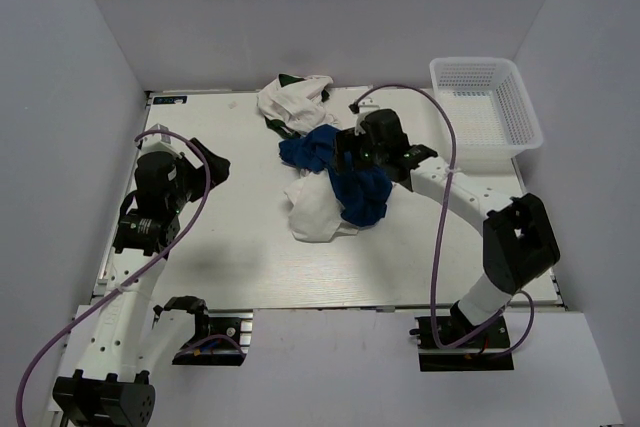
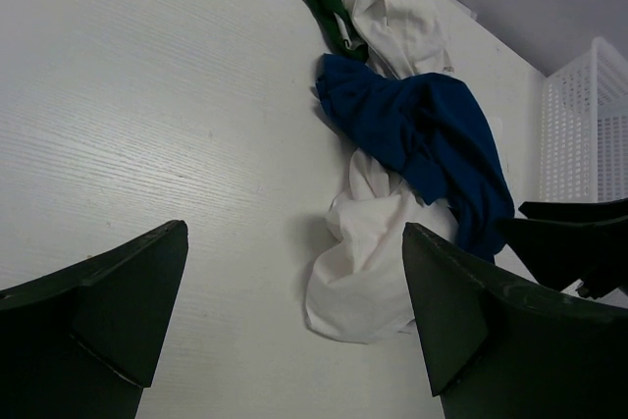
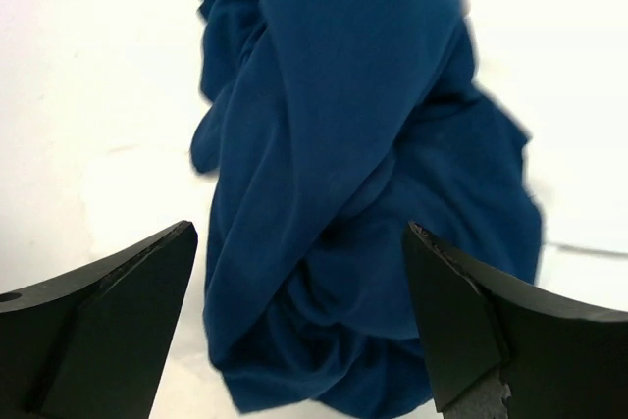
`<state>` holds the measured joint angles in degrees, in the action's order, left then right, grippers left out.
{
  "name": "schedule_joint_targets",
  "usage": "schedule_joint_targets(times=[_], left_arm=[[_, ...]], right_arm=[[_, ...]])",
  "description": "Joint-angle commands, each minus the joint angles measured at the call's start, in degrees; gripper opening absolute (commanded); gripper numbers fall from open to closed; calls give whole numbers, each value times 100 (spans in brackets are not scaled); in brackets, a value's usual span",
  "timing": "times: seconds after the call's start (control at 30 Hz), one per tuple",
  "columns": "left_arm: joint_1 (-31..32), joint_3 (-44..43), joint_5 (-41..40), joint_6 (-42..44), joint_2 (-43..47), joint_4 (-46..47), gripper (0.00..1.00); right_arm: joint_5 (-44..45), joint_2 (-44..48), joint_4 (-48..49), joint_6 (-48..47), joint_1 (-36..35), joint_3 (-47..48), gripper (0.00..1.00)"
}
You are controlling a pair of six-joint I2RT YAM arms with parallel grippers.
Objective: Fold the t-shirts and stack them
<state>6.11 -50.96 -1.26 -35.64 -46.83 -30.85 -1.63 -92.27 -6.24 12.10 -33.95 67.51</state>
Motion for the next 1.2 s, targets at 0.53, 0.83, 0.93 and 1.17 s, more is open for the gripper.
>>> schedule_joint_targets(times=[0.53, 0.83, 0.93, 1.17], left_arm=[[-31, 7, -33, -22, 33, 88, 100], [-31, 7, -85, -22, 86, 35, 100], [-31, 7, -85, -22, 86, 35, 100], [-31, 7, -200, -22, 86, -17, 100]], right_arm=[[1743, -741, -264, 135, -199, 1502, 0], [3184, 103, -413, -954, -85, 3277, 0], [3335, 183, -431, -1366, 37, 3901, 0], [5311, -64, 1088, -2940, 406, 4983, 0]])
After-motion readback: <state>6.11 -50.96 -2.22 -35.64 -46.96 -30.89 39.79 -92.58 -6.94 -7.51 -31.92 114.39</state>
